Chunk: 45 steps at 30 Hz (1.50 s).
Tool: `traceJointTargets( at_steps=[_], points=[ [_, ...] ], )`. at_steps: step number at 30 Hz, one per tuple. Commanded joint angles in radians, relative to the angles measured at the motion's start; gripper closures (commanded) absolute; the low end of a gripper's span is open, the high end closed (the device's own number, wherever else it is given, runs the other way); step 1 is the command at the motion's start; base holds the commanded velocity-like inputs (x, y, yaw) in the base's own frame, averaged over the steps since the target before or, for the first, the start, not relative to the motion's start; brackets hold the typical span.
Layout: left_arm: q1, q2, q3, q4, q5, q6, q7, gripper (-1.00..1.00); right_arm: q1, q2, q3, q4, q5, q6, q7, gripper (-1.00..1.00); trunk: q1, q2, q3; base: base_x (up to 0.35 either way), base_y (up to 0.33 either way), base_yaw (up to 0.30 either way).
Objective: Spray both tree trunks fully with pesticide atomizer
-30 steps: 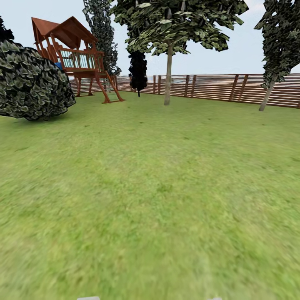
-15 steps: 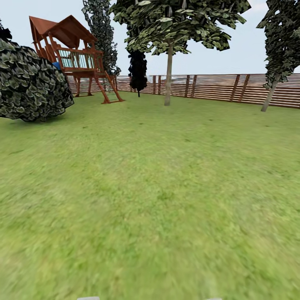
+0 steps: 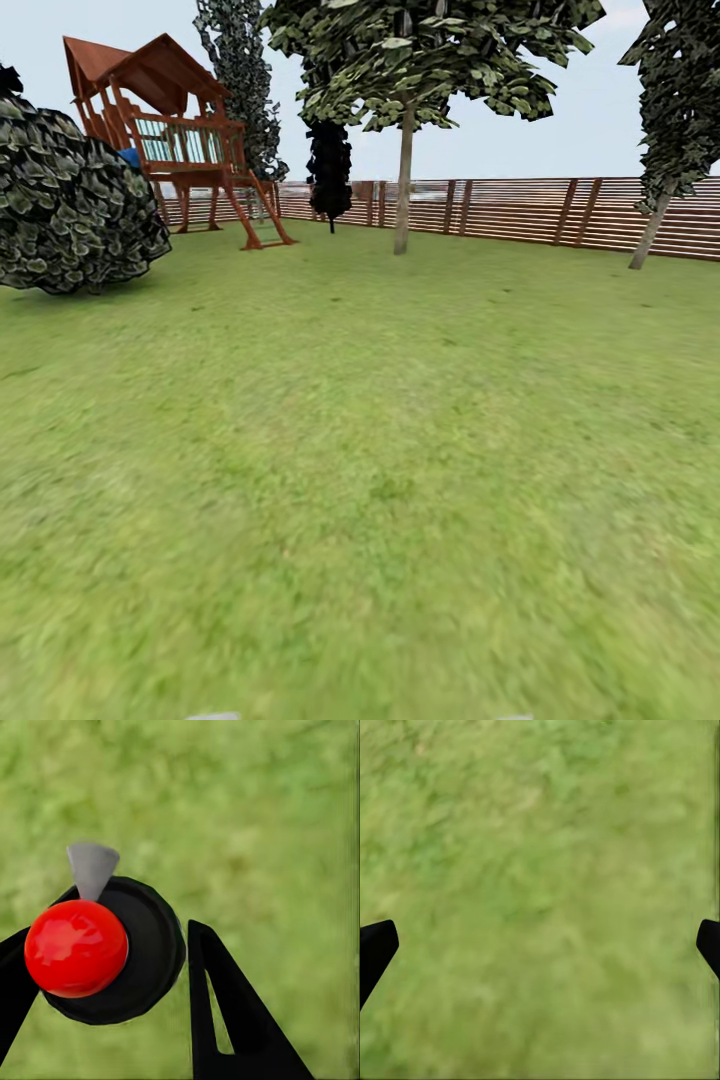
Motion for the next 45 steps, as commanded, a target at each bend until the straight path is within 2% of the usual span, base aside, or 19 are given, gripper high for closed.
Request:
traceJointTargets(
  at_steps=[1, 45],
  points=[
    [-0.001, 0.000, 0.006, 0.001, -0.011, -0.003, 0.005, 1.00, 0.000, 0.000, -0.009, -0.001, 0.005, -0.001, 0.005, -1.00, 0.000, 0.000, -0.001, 0.293, -0.144, 0.000],
    [-0.001, 0.000, 0.006, 0.001, -0.011, -0.003, 0.005, 1.00, 0.000, 0.001, -0.009, -0.001, 0.005, -0.001, 0.005, -1.00, 0.000, 0.000, -0.001, 0.293, -0.145, 0.000]
  ],
)
